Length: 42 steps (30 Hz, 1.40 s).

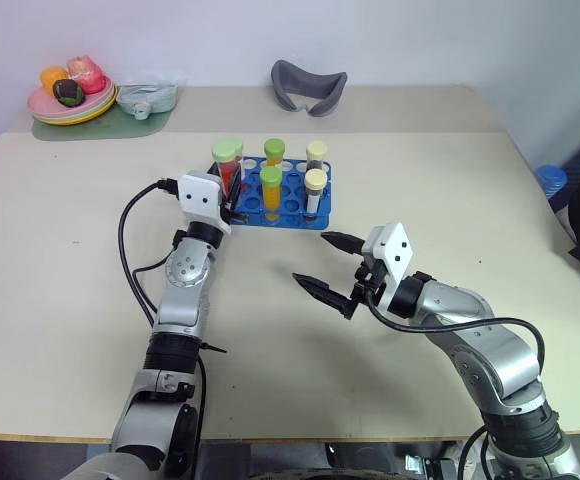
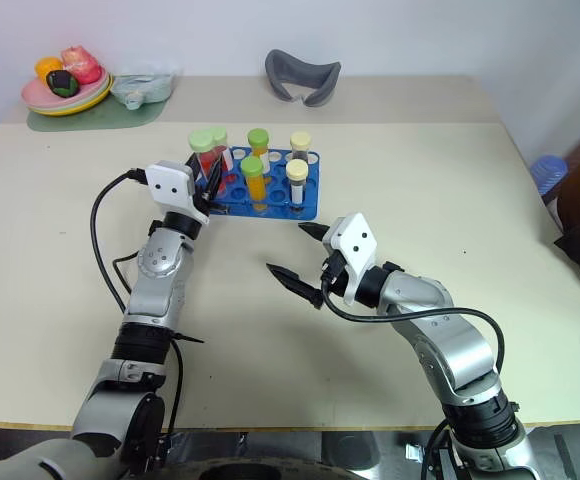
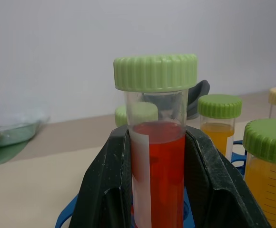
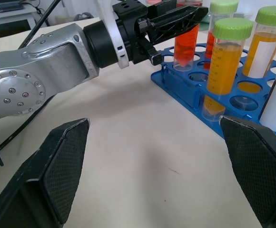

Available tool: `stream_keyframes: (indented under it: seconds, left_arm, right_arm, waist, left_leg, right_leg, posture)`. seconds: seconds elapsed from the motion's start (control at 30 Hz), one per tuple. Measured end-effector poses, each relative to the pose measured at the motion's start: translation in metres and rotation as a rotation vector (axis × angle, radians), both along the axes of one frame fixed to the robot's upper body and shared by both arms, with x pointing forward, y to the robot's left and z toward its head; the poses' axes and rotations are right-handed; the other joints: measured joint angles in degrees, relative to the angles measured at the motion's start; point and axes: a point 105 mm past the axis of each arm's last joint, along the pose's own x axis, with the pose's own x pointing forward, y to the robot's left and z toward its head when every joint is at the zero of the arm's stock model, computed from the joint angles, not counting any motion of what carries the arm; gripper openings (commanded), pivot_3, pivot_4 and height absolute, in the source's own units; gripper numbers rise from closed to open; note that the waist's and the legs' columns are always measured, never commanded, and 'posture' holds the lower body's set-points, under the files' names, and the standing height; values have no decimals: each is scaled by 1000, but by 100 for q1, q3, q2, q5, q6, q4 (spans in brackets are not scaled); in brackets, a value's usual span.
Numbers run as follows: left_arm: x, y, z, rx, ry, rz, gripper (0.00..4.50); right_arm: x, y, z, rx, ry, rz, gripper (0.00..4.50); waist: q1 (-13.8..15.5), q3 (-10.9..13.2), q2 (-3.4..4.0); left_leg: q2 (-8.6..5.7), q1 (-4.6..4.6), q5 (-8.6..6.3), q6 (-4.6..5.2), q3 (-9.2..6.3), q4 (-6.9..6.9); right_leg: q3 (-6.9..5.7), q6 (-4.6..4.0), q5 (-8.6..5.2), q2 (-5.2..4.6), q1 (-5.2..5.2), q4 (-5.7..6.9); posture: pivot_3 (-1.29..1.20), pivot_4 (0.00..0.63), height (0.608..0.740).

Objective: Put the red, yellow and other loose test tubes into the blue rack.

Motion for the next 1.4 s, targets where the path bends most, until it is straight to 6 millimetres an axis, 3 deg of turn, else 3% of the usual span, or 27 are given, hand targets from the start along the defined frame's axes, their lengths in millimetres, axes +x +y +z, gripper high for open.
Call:
stream_keyframes:
  seconds: [1.4]
  left_arm:
    - [-3,-5,0,-1,7,-15,1121]
  right_arm:
    - [0,0,0,2,1,1,4500]
  waist:
    - [8,0,0]
  left_leg:
    - [0,0,0,0,0,-2]
  right_leg:
    - [0,0,0,0,2,-4]
  posture:
    - [0,150,740]
